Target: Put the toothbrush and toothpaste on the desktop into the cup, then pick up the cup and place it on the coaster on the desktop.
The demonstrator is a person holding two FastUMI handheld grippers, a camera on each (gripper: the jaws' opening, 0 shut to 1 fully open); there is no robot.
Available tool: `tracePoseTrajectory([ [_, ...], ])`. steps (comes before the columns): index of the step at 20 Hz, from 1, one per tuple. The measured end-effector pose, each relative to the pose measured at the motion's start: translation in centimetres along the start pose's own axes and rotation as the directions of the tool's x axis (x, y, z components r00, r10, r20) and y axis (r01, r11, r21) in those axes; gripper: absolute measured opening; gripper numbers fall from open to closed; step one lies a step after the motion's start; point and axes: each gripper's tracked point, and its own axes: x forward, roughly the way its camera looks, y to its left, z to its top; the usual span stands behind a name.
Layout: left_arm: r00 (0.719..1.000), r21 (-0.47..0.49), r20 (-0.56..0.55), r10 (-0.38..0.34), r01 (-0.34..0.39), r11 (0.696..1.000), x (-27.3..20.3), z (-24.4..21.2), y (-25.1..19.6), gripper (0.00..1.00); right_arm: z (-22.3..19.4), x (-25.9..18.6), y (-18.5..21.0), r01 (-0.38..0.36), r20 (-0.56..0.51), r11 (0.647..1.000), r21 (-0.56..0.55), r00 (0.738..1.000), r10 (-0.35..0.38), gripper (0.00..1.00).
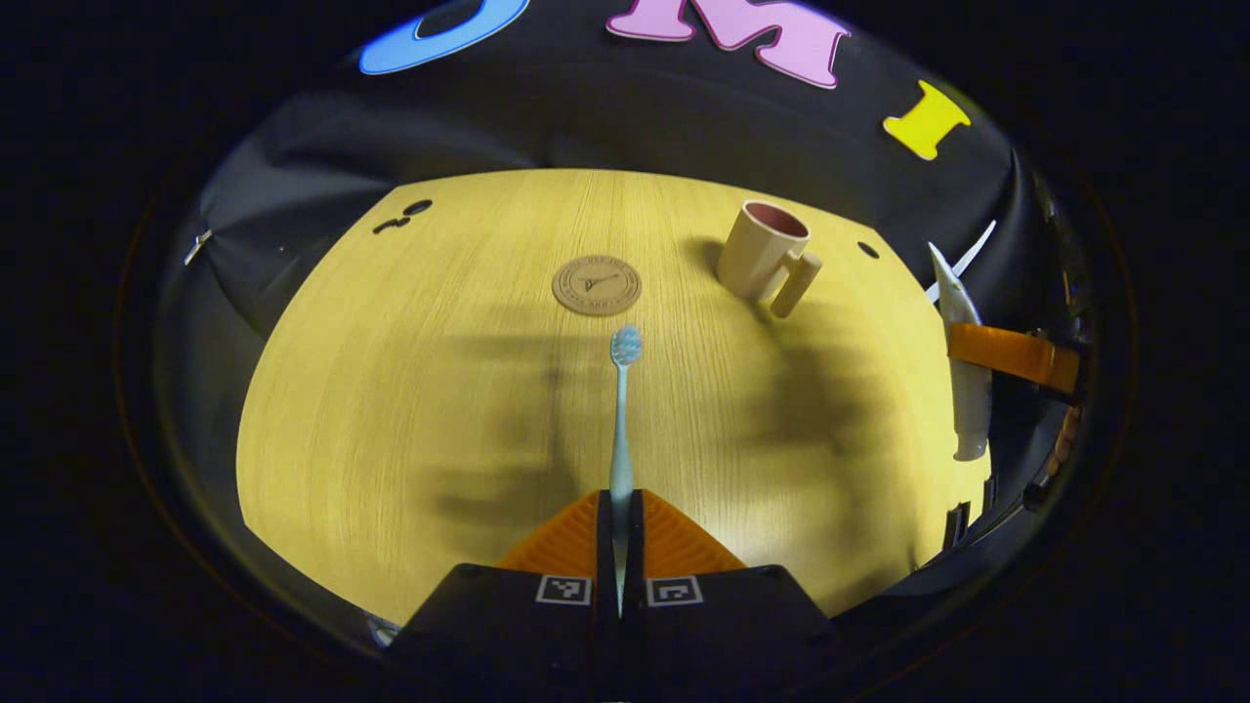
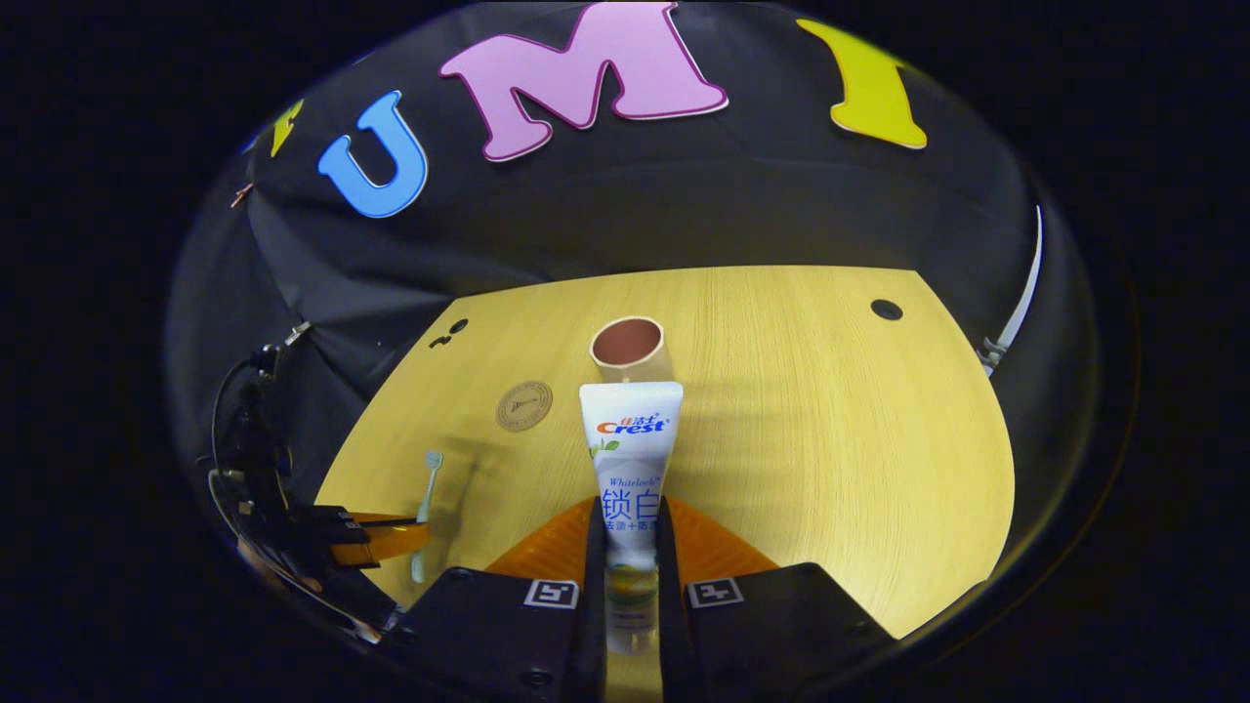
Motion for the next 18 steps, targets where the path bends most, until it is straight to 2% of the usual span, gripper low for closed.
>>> tracePoseTrajectory([
  [5,0.997,-0.025,0.068,-0.034,0.035,0.999,-2.1,1.5,-0.4,0.06,4.8,-0.3,2.0,-0.003,0.097,1.000,-0.023,0.995,0.006,0.25],
  [10,0.989,-0.008,0.138,-0.054,0.055,0.998,-3.9,3.6,-1.3,0.06,10.6,0.0,3.3,-0.007,0.224,0.998,-0.057,0.974,0.020,0.25],
  [14,0.976,-0.031,0.209,-0.068,0.076,0.997,-5.2,5.1,-1.4,0.06,15.2,1.3,4.1,-0.012,0.337,0.994,-0.110,0.940,0.049,0.25],
  [18,0.953,-0.058,0.298,-0.057,0.077,0.995,-5.9,7.2,-0.9,0.06,18.8,3.4,4.6,-0.032,0.445,0.993,-0.113,0.892,0.080,0.25],
])
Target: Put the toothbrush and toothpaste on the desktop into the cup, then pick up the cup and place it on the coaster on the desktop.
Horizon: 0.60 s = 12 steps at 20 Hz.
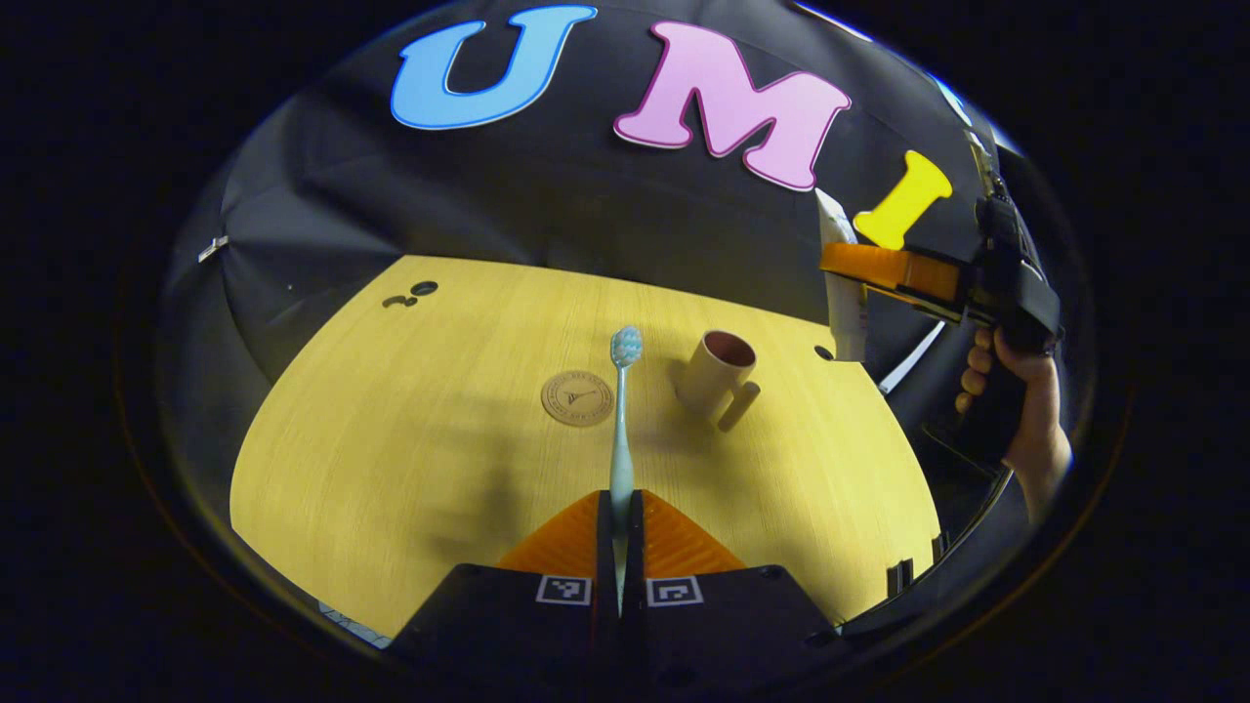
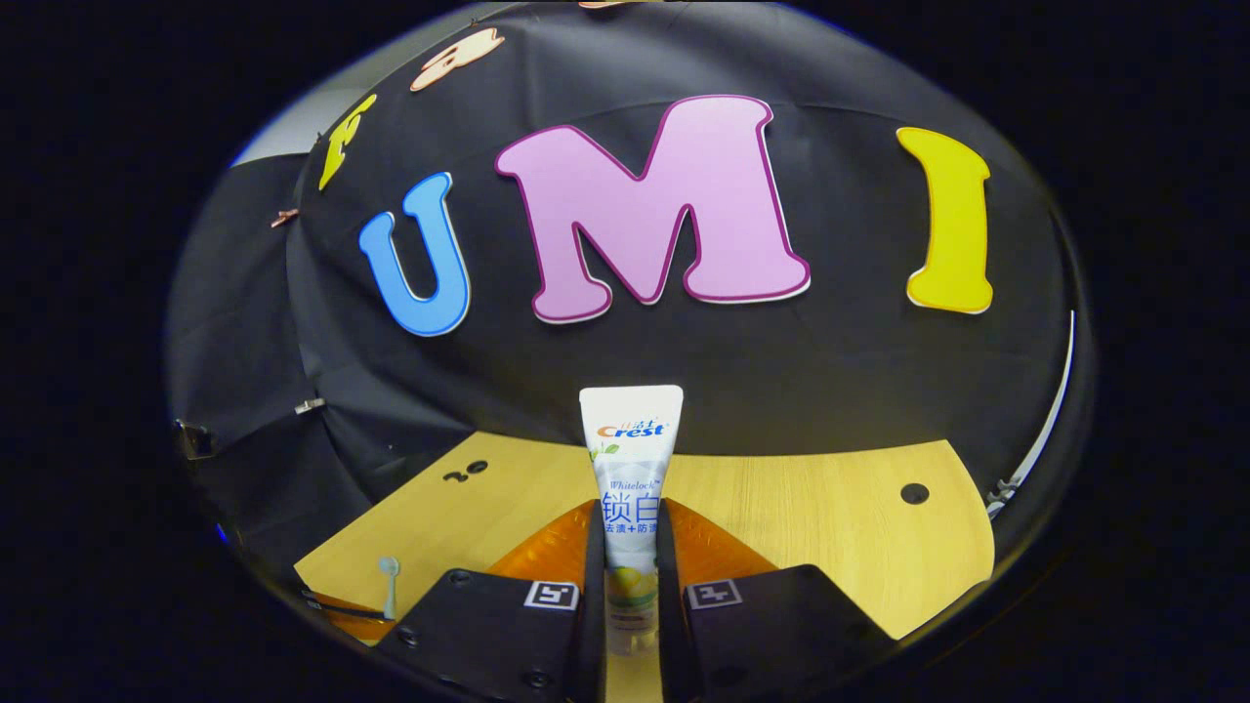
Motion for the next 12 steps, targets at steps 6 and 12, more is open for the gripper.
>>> tracePoseTrajectory([
  [6,0.988,-0.048,0.152,0.029,-0.022,0.999,-1.2,2.6,-0.5,0.06,-1.0,4.7,-0.2,-0.032,0.093,0.998,-0.061,0.995,0.037,0.25],
  [12,0.976,-0.104,0.204,0.080,-0.059,0.993,-1.3,3.8,-0.9,0.06,-4.2,8.8,-1.8,-0.011,0.158,0.995,-0.101,0.987,0.027,0.25],
])
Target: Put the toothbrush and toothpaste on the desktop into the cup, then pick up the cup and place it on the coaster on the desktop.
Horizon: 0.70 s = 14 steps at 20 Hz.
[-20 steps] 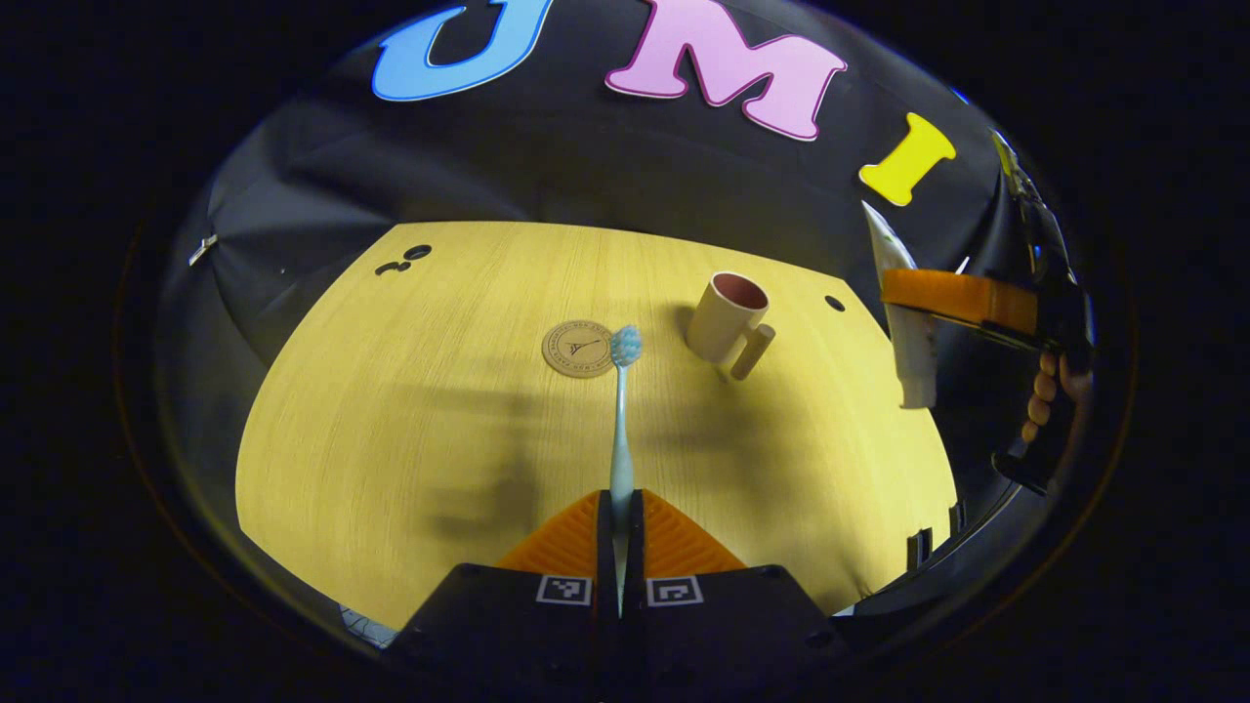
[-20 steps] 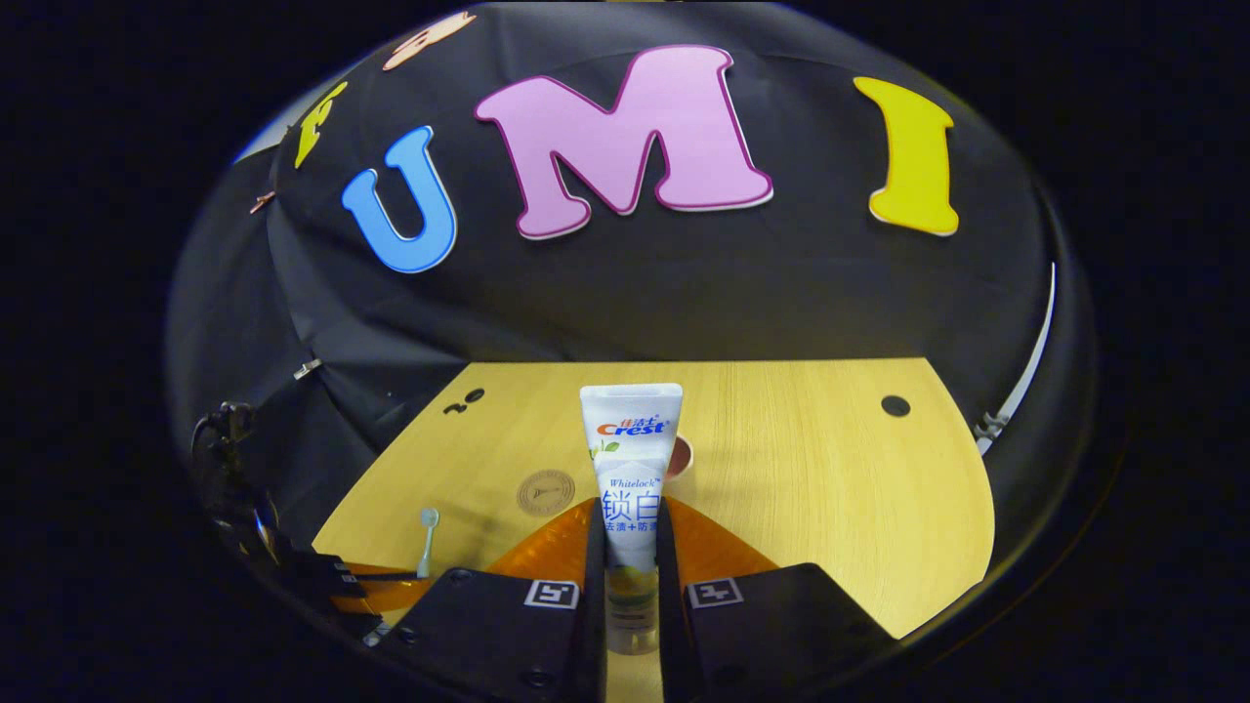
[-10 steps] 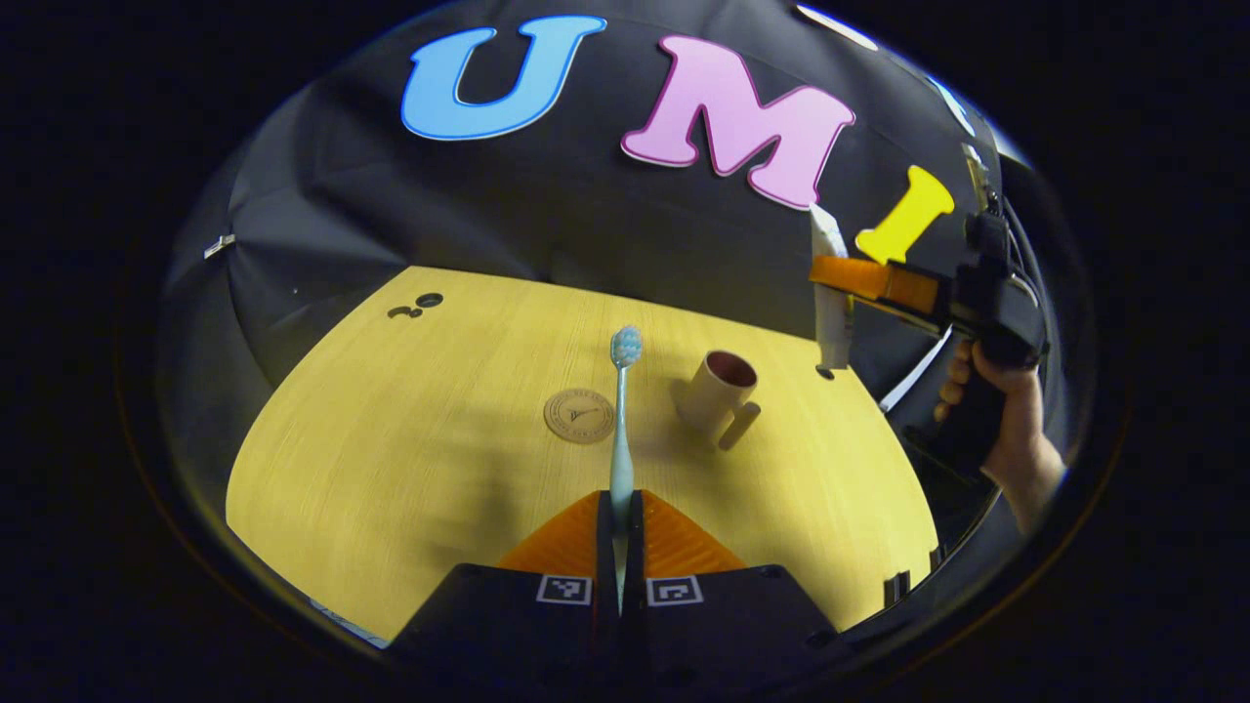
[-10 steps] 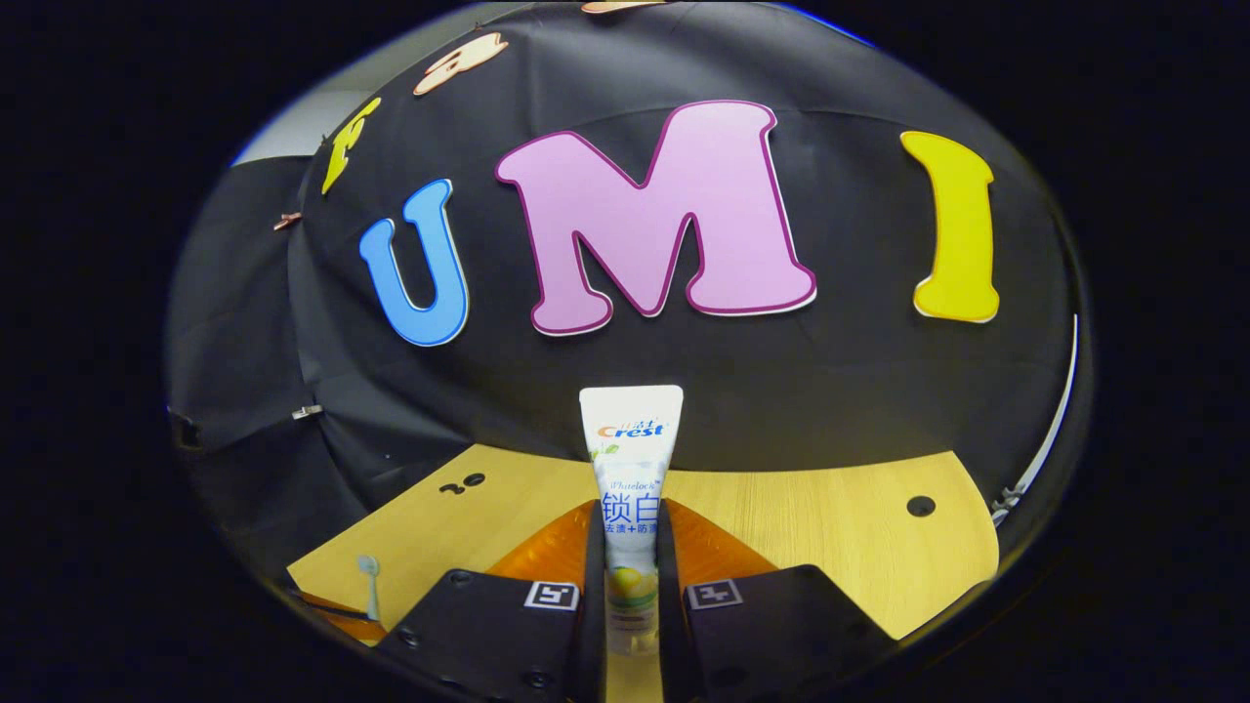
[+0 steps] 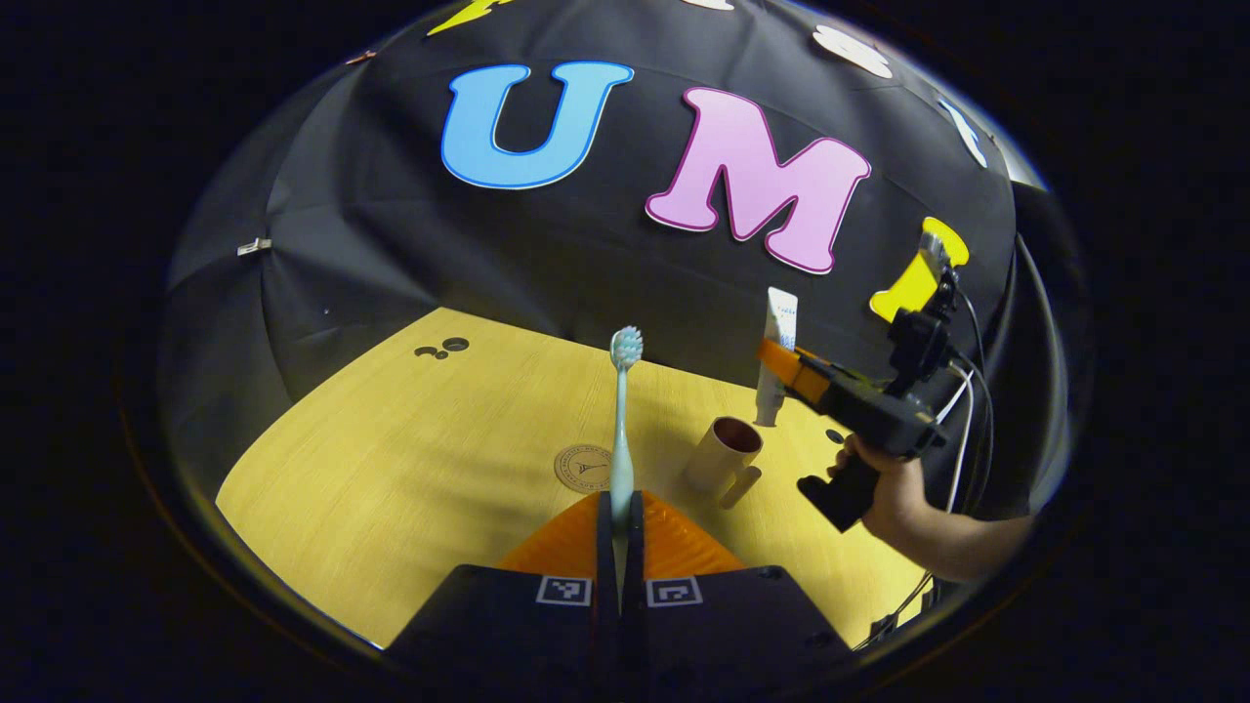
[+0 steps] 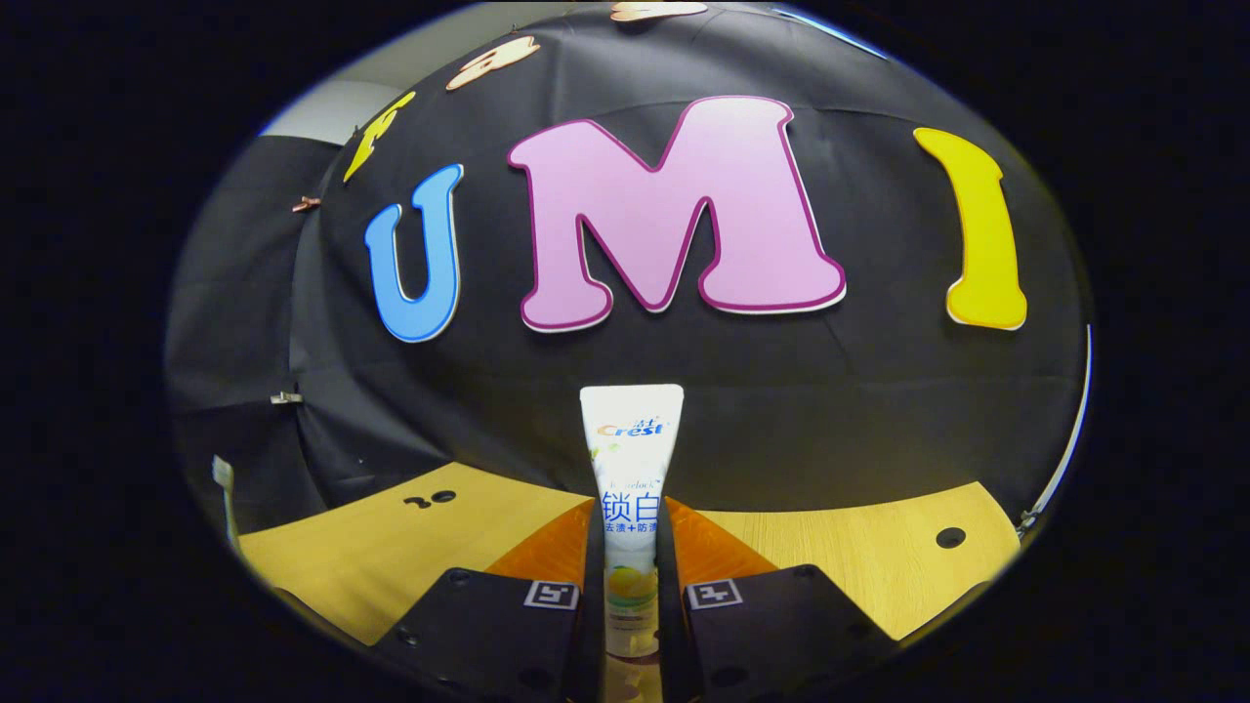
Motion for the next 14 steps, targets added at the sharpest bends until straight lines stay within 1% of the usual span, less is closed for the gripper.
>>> tracePoseTrajectory([
  [2,1.000,-0.033,0.013,0.012,-0.011,0.999,0.2,0.4,-0.4,0.06,-1.8,0.8,-0.7,0.003,-0.007,1.000,-0.010,1.000,-0.003,0.25],
  [5,0.999,-0.065,0.032,0.005,-0.002,0.998,0.9,0.9,-1.6,0.06,-3.6,1.8,-1.5,0.001,-0.003,1.000,-0.022,1.000,-0.001,0.25],
  [6,0.999,-0.066,0.032,0.002,0.000,0.998,1.2,0.8,-1.9,0.06,-4.1,1.9,-1.6,0.000,-0.007,1.000,-0.017,1.000,-0.001,0.31],
  [7,0.999,-0.065,0.033,0.004,-0.002,0.998,1.6,0.8,-2.3,0.06,-4.7,2.0,-1.7,0.002,-0.011,1.000,-0.009,1.000,-0.002,0.25],
  [13,0.999,-0.064,0.030,-0.019,0.021,0.998,2.9,0.5,-4.1,0.06,-8.2,2.4,-1.2,-0.016,-0.050,1.000,-0.002,0.999,0.016,0.29],
  [14,0.999,-0.063,0.031,-0.021,0.023,0.998,3.0,0.6,-4.4,0.06,-8.8,2.3,-1.0,-0.023,-0.062,1.000,-0.004,0.998,0.023,0.36],
])
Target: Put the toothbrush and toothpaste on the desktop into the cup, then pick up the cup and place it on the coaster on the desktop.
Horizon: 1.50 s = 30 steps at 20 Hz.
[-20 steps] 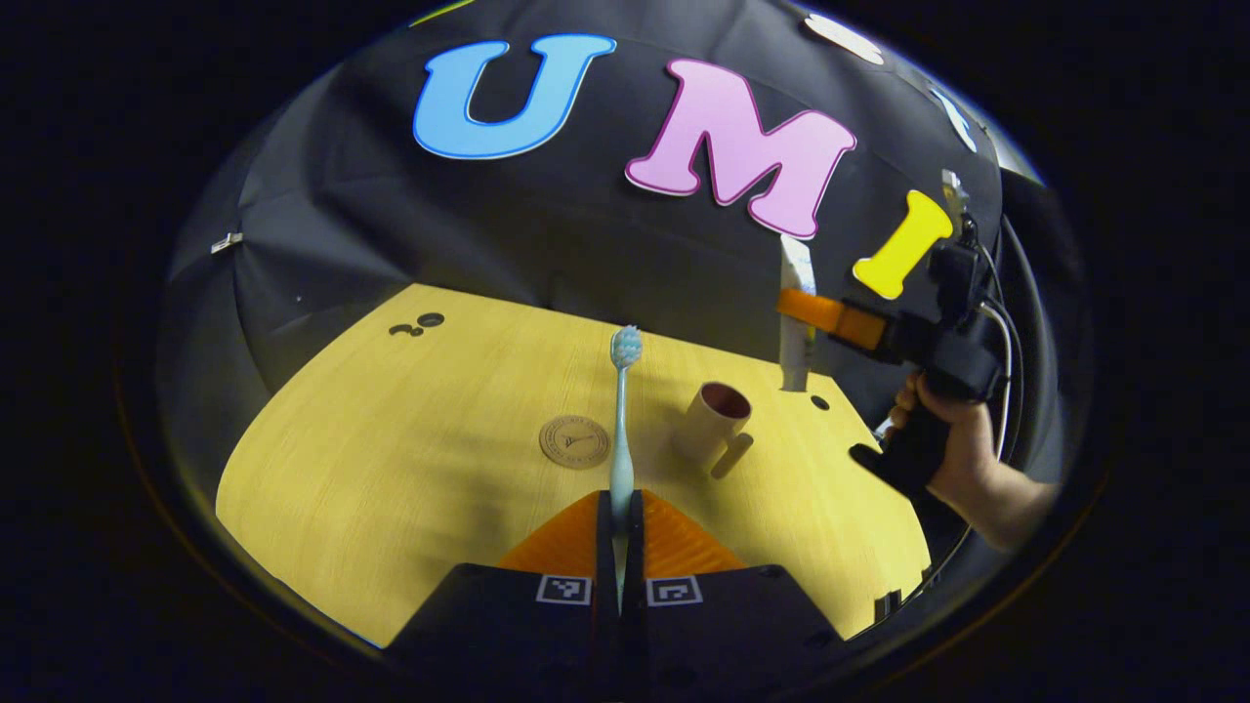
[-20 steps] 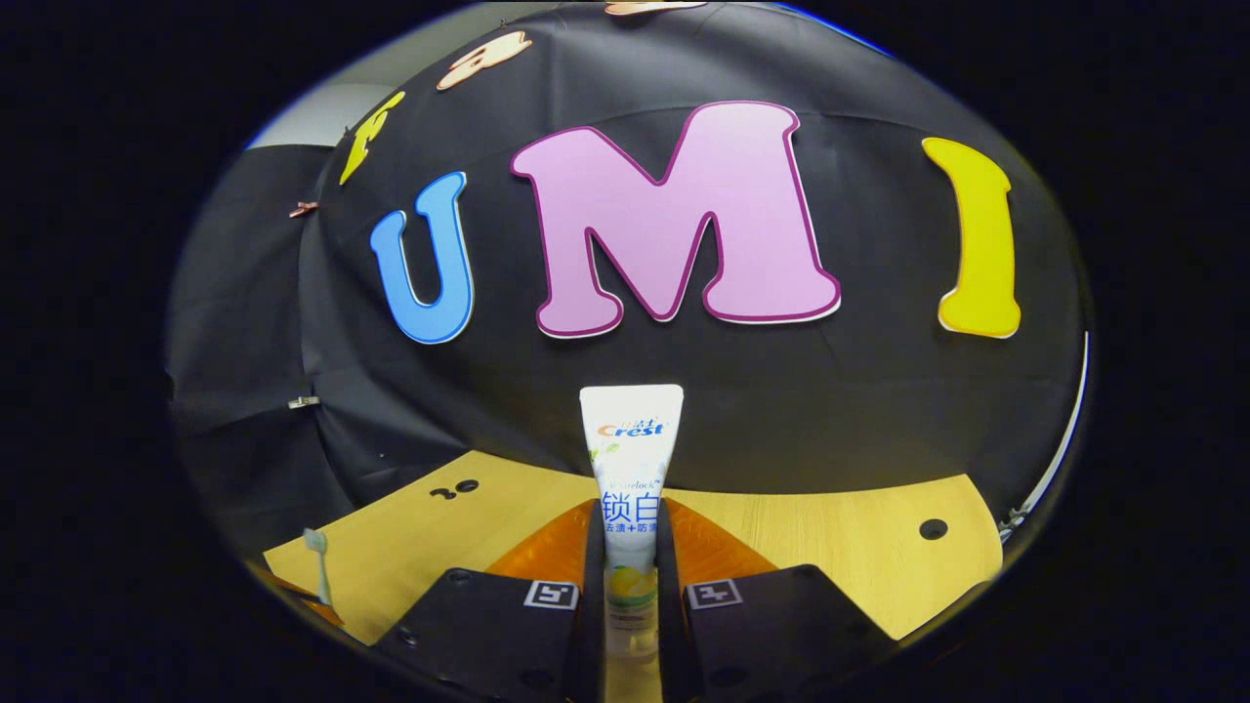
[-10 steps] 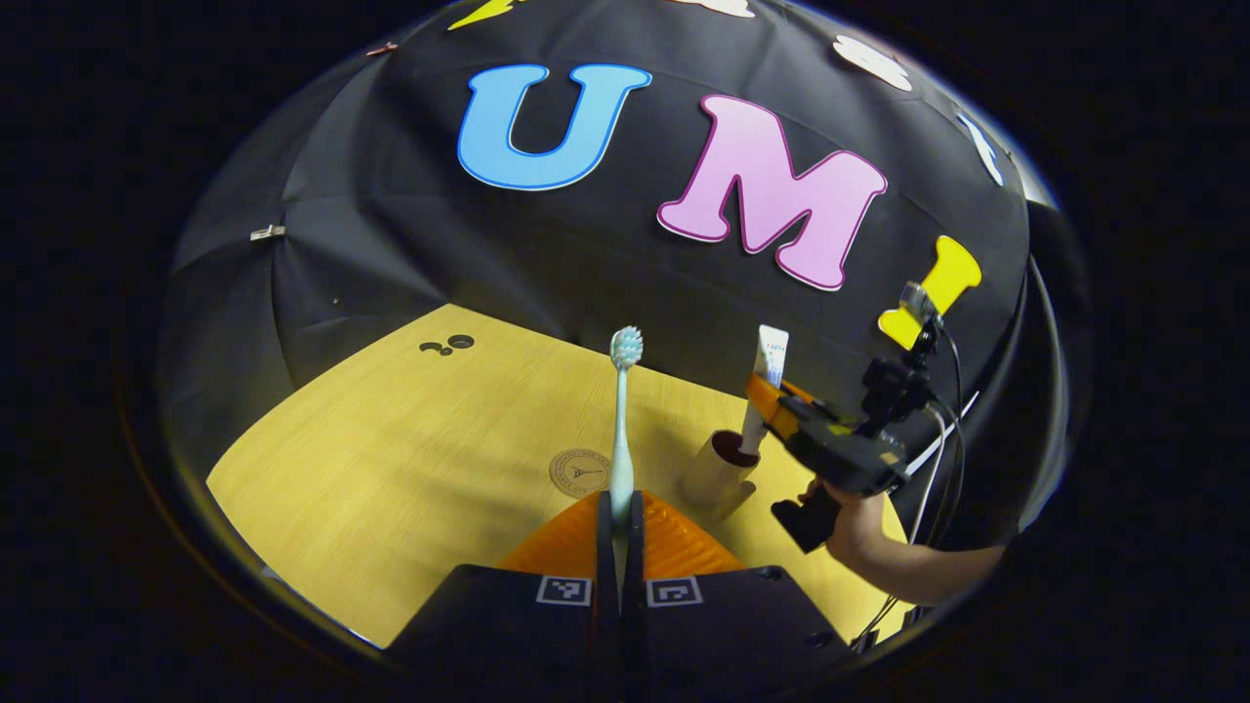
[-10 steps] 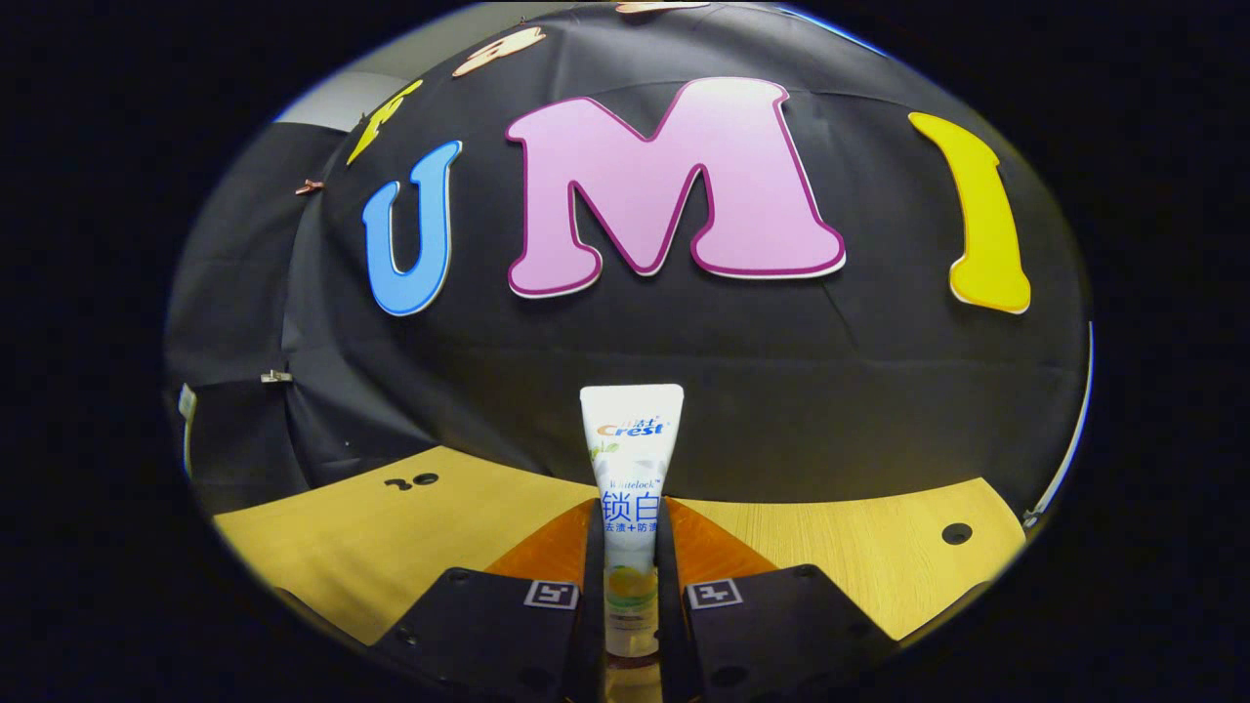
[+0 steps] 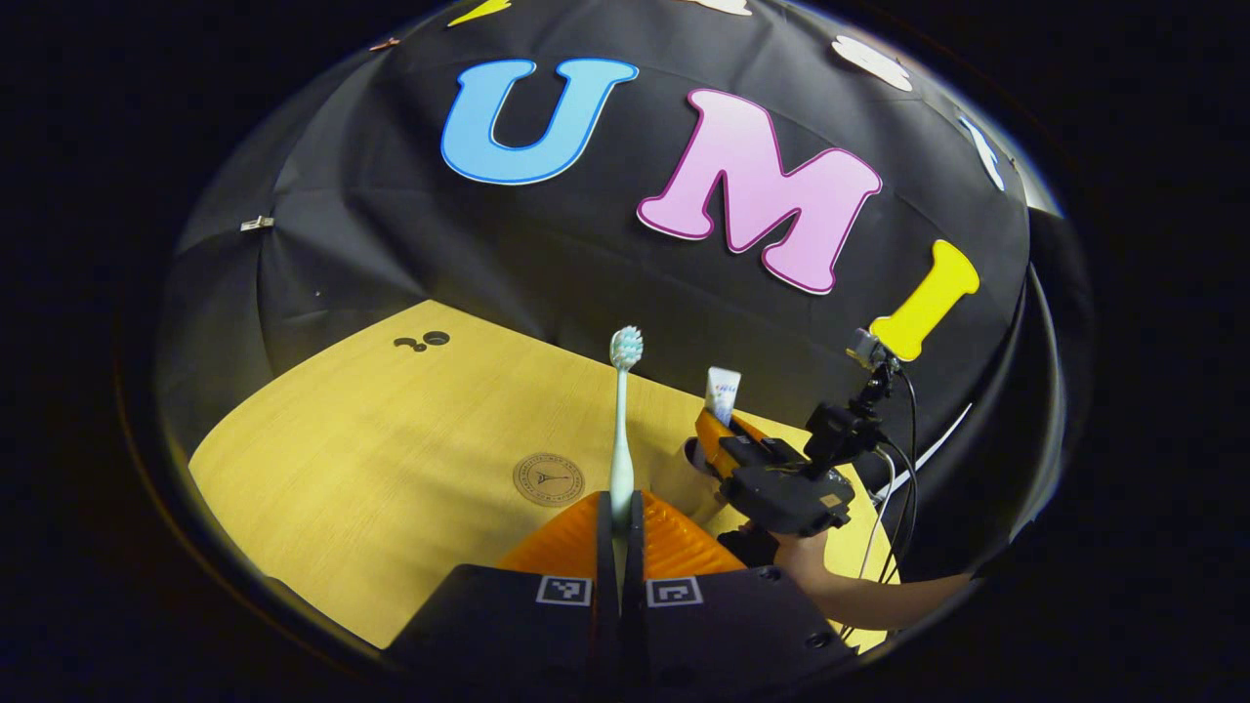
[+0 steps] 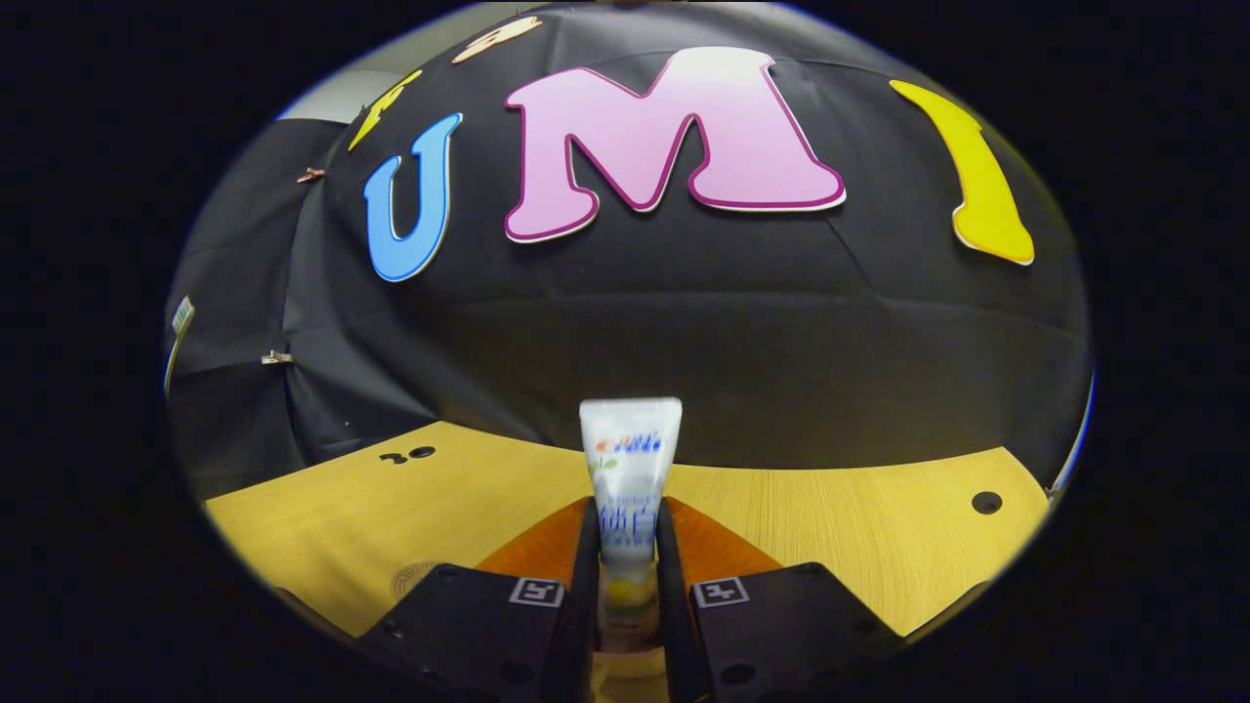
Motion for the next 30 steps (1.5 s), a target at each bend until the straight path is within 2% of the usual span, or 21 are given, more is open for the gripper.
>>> tracePoseTrajectory([
  [2,1.000,0.001,-0.001,-0.004,0.004,1.000,0.3,-0.2,-0.3,0.06,-0.8,-0.2,-0.1,-0.001,-0.020,1.000,0.007,1.000,0.001,0.55],
  [4,1.000,0.003,0.006,-0.011,0.011,1.000,0.5,0.0,-0.8,0.06,-1.3,-1.0,-0.4,0.000,-0.043,1.000,0.025,0.999,0.001,0.62],
  [6,0.999,0.010,0.030,-0.027,0.027,1.000,1.4,0.6,-1.8,0.06,-0.8,-2.6,-1.7,0.028,-0.048,0.999,0.037,0.998,-0.026,0.94],
  [7,0.998,0.014,0.049,-0.042,0.041,0.999,2.1,1.2,-2.6,0.06,-0.7,-3.4,-2.2,0.039,-0.048,0.998,0.040,0.998,-0.037,0.99],
  [14,0.959,0.030,0.200,-0.200,0.198,0.980,9.9,5.5,-9.8,0.06,-1.1,-10.7,-7.5,0.144,-0.114,0.988,0.057,0.984,-0.136,0.98],
  [16,0.946,0.059,0.237,-0.221,0.213,0.975,12.3,6.1,-11.0,0.06,-1.8,-12.8,-9.0,0.175,-0.138,0.982,0.067,0.977,-0.165,0.98],
  [21,0.923,0.162,0.299,-0.240,0.199,0.967,17.4,6.3,-12.7,0.06,-3.5,-16.1,-11.6,0.222,-0.180,0.973,0.059,0.961,-0.208,0.98],
  [22,0.924,0.175,0.303,-0.234,0.187,0.967,18.2,6.0,-12.7,0.06,-3.6,-16.4,-12.0,0.230,-0.185,0.971,0.061,0.959,-0.215,0.98],
  [23,0.927,0.184,0.306,-0.215,0.164,0.969,19.1,5.4,-12.4,0.11,-3.7,-16.7,-12.1,0.235,-0.189,0.970,0.066,0.957,-0.219,0.98],
  [24,0.929,0.195,0.300,-0.215,0.161,0.967,19.6,4.8,-12.4,0.06,-4.0,-16.6,-12.0,0.235,-0.191,0.969,0.070,0.957,-0.219,0.98],
  [25,0.932,0.204,0.299,-0.207,0.149,0.967,20.1,4.1,-12.2,0.11,-4.1,-16.5,-12.0,0.237,-0.191,0.969,0.072,0.957,-0.220,0.98],
  [26,0.933,0.217,0.298,-0.201,0.139,0.966,20.4,3.4,-12.0,0.06,-4.2,-16.8,-12.0,0.239,-0.192,0.968,0.073,0.956,-0.221,0.98],
  [30,0.931,0.277,0.320,-0.175,0.085,0.957,20.7,1.8,-11.7,0.10,-5.2,-17.3,-11.4,0.225,-0.205,0.970,0.087,0.957,-0.204,0.99],
])
